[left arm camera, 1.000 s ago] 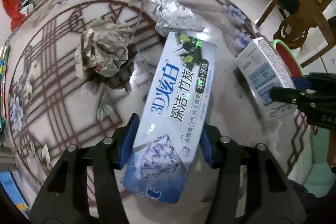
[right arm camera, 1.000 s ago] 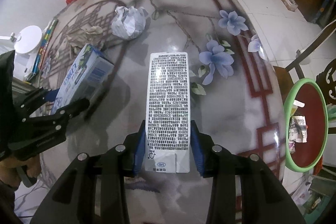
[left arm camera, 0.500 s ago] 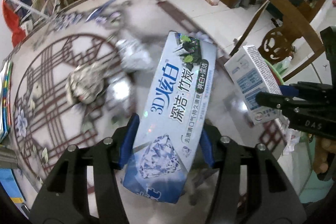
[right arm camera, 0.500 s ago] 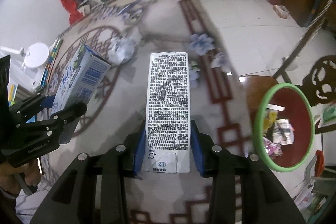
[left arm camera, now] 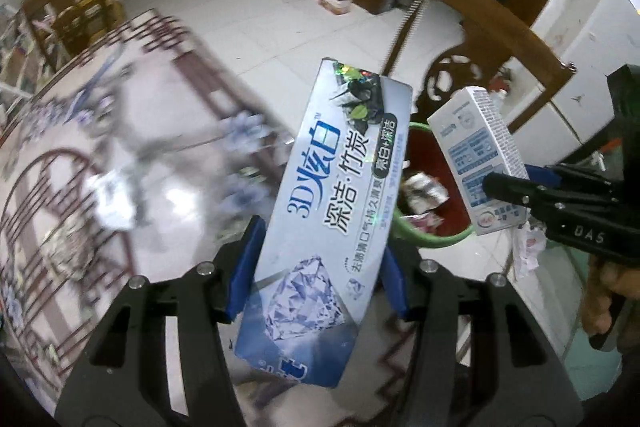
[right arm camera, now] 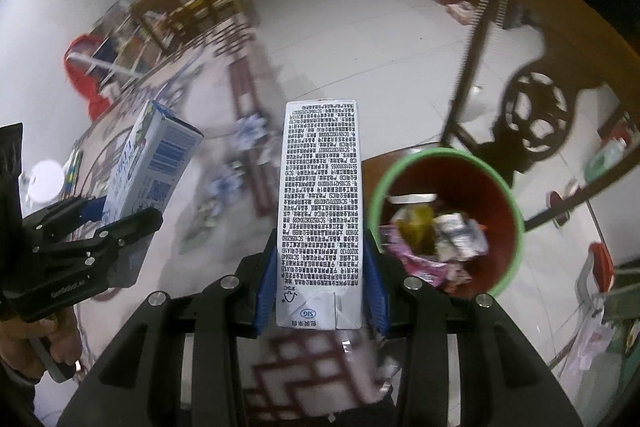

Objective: Collect trash
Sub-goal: 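Carry the carton and toothpaste box over the bin, then open both tools to drop the carton and box into the bin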

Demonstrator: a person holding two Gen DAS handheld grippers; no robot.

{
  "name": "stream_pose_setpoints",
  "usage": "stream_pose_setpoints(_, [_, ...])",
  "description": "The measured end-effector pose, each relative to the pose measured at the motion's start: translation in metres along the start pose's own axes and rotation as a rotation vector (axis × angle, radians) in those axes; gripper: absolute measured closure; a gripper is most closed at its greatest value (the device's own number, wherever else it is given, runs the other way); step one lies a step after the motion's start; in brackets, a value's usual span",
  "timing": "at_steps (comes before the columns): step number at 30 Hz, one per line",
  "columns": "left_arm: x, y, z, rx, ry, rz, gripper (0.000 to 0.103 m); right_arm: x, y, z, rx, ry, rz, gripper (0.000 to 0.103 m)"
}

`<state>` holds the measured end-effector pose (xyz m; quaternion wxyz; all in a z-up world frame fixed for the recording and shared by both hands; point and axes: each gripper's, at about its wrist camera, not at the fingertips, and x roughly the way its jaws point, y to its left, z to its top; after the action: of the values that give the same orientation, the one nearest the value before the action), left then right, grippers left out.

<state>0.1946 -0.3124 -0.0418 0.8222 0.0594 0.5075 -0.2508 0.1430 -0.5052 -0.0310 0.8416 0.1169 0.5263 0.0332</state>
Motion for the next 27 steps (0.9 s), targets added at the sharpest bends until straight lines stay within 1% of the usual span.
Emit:
stream_pose_setpoints(8, [0.024, -0.068, 0.027, 0.028, 0.012, -0.09, 0.051, -0.019, -0.071, 0.0, 0.085, -0.024, -0.035, 0.066])
stream_pose_setpoints(14, [0.045, -0.106, 0.041, 0.039, 0.035, -0.125, 0.051, -0.024, -0.108, 0.0, 0.123, -0.025, -0.037, 0.066])
stream_pose_setpoints(21, [0.068, -0.136, 0.054, 0.043, 0.053, -0.128, 0.051, -0.022, -0.142, 0.005, 0.147, -0.021, -0.026, 0.066])
stream_pose_setpoints(27, [0.081, -0.152, 0.059, 0.055, 0.059, -0.099, 0.053, -0.017, -0.159, 0.013, 0.134, -0.016, -0.019, 0.066])
